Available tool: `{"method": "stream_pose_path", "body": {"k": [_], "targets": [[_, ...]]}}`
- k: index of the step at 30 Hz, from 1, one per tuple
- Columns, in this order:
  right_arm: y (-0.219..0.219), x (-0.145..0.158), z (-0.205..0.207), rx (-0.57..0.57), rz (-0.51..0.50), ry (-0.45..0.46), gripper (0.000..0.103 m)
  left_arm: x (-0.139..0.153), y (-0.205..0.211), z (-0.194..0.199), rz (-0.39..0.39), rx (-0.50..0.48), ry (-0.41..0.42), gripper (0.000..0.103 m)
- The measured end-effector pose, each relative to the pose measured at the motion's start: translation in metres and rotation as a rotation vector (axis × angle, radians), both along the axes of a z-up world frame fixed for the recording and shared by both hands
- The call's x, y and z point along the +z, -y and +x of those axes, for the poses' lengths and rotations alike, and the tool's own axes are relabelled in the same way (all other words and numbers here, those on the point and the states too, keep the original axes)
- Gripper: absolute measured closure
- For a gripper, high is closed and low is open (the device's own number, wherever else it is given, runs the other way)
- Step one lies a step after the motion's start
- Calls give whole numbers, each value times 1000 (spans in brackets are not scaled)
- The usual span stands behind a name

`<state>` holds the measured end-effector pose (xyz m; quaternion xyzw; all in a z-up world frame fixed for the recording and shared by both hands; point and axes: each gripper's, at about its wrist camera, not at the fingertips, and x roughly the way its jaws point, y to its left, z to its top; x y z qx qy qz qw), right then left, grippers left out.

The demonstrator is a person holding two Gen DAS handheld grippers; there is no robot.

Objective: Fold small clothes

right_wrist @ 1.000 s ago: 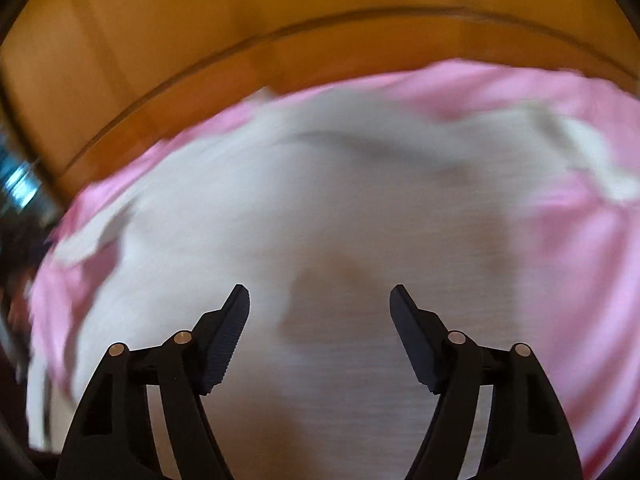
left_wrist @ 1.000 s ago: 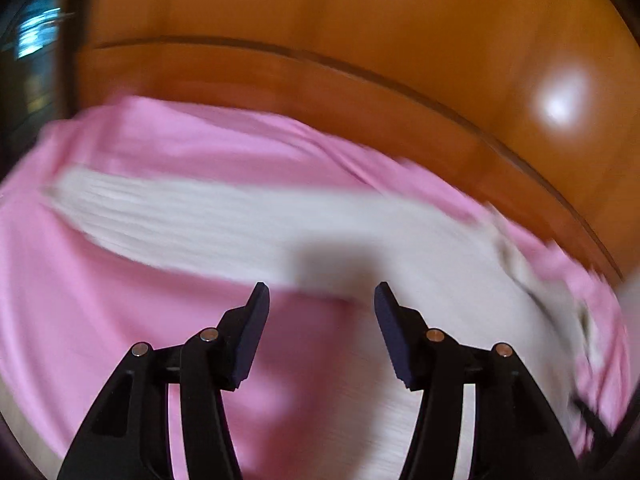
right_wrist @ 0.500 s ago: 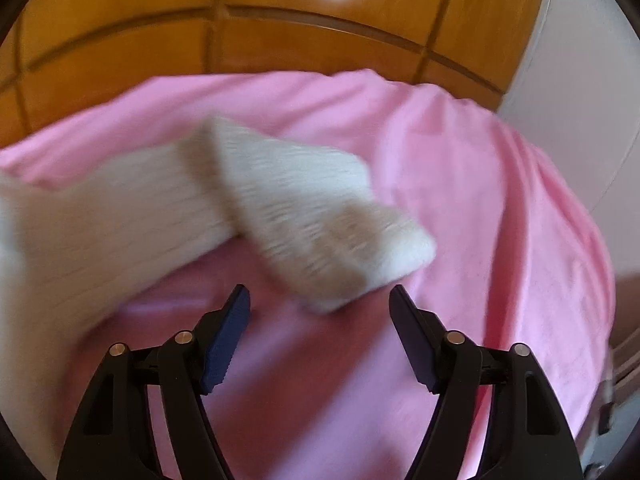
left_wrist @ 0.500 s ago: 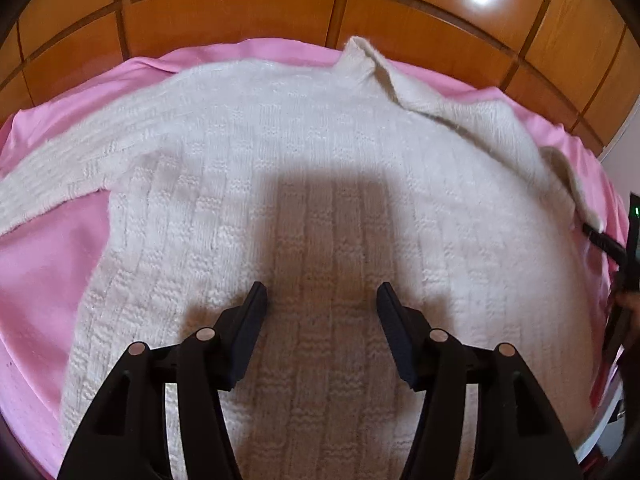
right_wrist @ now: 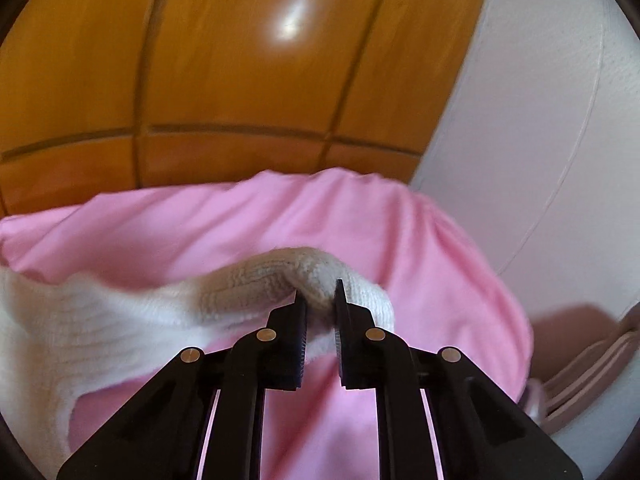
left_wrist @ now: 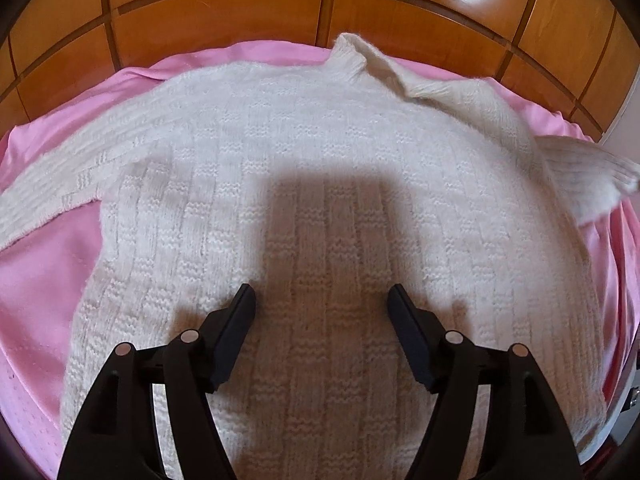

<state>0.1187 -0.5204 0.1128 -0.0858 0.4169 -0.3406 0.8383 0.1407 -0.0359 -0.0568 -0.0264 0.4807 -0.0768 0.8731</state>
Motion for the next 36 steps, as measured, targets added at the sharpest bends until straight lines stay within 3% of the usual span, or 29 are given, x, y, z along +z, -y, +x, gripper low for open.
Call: {"method": "stream_pose_path", "body": {"k": [4, 6, 8, 9, 10, 13, 18, 23, 28, 29, 30, 31, 34, 36], "targets": [[48, -11, 11, -120, 31, -113, 92, 0, 0, 2, -3, 4, -3, 34], [80, -29, 14, -190, 120, -134, 90, -1, 2, 2, 7, 3, -2, 34], [95, -40, 11, -218, 169, -97, 74, 0, 2, 1, 13, 2, 1, 34], [100, -42, 6, -259, 154, -78, 52, 0, 3, 1, 14, 3, 2, 33], [105, -43, -1, -287, 183, -23, 42, -1, 3, 1, 15, 3, 3, 32], [106, -53, -29, -291, 376, 87, 42, -5, 5, 1, 26, 5, 9, 30], [89, -102, -66, -227, 766, 188, 48, -7, 7, 1, 34, 15, 9, 28], [95, -146, -59, -304, 887, 243, 48, -8, 6, 0, 39, 20, 17, 27], [115, -164, -34, -435, 846, 274, 51, -10, 8, 0, 48, 31, 24, 26], [118, -163, -30, -443, 830, 260, 60, -10, 7, -1, 47, 29, 23, 26], [121, -159, -26, -440, 811, 232, 93, -9, 6, 0, 42, 32, 18, 26], [119, -153, -20, -432, 764, 192, 98, -9, 5, 0, 34, 36, 16, 26], [116, -125, -26, -386, 586, 180, 99, -11, 5, 2, 28, 37, 11, 23], [127, -127, -29, -430, 483, 113, 99, -13, 7, 4, 40, 31, 12, 19]]}}
